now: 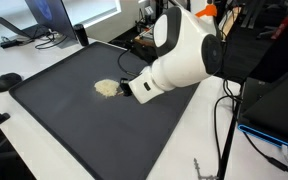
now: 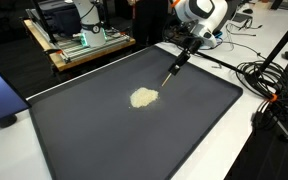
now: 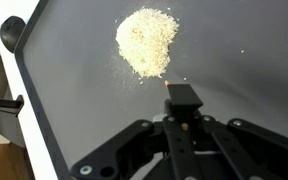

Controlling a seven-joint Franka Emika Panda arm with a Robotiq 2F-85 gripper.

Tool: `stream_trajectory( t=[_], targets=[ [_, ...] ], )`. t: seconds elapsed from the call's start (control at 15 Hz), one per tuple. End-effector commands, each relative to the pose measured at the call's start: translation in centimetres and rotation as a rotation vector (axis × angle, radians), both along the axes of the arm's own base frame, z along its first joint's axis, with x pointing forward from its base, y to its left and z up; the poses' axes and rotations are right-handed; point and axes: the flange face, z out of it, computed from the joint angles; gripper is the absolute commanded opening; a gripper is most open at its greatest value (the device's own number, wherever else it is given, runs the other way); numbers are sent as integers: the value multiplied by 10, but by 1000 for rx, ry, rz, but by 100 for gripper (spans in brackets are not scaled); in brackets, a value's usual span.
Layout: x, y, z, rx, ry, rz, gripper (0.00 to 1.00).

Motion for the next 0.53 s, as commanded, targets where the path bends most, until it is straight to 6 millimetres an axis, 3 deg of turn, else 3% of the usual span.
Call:
stream_trajectory(
  t=[0.0,0.47],
  targets=[
    [17,-29,31,143,55,-40,3],
    [47,-117,82,424,90,-150,3]
  ],
)
